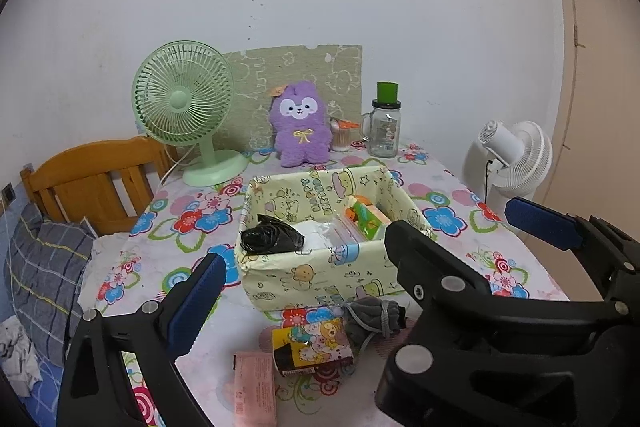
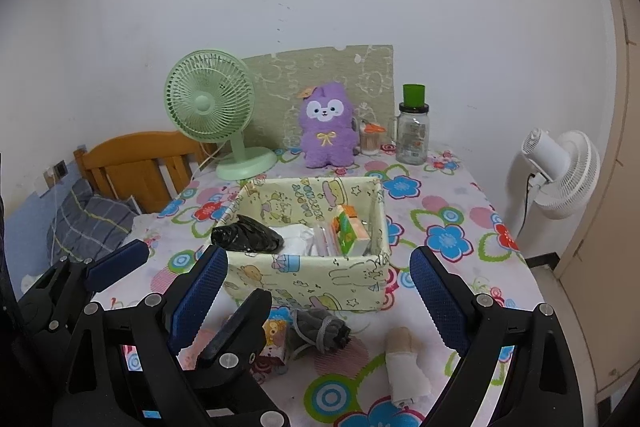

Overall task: Organize soft objects
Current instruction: 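Withdraw both open tools from the basket toward the pink packet and grey pouch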

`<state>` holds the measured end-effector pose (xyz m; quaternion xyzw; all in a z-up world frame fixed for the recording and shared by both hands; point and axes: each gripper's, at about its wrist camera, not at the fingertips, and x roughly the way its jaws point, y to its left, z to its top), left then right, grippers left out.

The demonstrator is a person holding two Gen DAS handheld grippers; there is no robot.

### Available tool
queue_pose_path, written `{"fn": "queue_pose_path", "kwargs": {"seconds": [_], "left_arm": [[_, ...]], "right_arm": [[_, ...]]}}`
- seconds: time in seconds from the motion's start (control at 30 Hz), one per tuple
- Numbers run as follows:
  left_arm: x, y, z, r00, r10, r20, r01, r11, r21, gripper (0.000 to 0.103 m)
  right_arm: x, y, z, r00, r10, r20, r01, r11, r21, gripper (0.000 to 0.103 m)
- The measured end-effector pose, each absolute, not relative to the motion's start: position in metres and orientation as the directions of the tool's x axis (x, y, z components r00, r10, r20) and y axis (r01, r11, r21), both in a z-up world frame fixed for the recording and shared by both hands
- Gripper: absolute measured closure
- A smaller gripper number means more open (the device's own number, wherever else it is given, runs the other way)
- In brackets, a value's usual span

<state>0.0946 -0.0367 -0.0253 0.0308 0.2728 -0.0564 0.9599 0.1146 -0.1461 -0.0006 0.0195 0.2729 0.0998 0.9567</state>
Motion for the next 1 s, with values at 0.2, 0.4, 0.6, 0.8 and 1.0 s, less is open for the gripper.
{"fn": "queue_pose_path", "kwargs": {"seconds": [0.2, 0.4, 0.6, 0.8, 1.0], "left_arm": [[0.089, -0.036, -0.030, 0.843, -0.113, -0.527, 0.146, 0.989, 0.021, 0.003], [0.086, -0.037, -0.041, 0.832, -0.117, -0.542, 0.149, 0.989, 0.015, 0.003], [0.081, -0.036, -0.049, 0.830, -0.109, -0.547, 0.141, 0.990, 0.016, 0.003], [0.078, -0.033, -0.060, 0.825, -0.107, -0.555, 0.137, 0.991, 0.012, 0.003], [0.076, -0.028, -0.072, 0.815, -0.114, -0.568, 0.133, 0.991, -0.008, 0.003]], "right_arm": [[0.108, -0.148, -0.007, 0.833, 0.180, -0.524, -0.145, 0.984, 0.107, 0.009], [0.103, -0.149, -0.017, 0.826, 0.164, -0.540, -0.132, 0.986, 0.098, 0.009], [0.098, -0.147, -0.025, 0.830, 0.148, -0.537, -0.130, 0.989, 0.072, 0.009], [0.096, -0.147, -0.037, 0.822, 0.160, -0.547, -0.144, 0.987, 0.072, 0.009], [0.092, -0.145, -0.046, 0.812, 0.166, -0.560, -0.155, 0.986, 0.068, 0.009]]}}
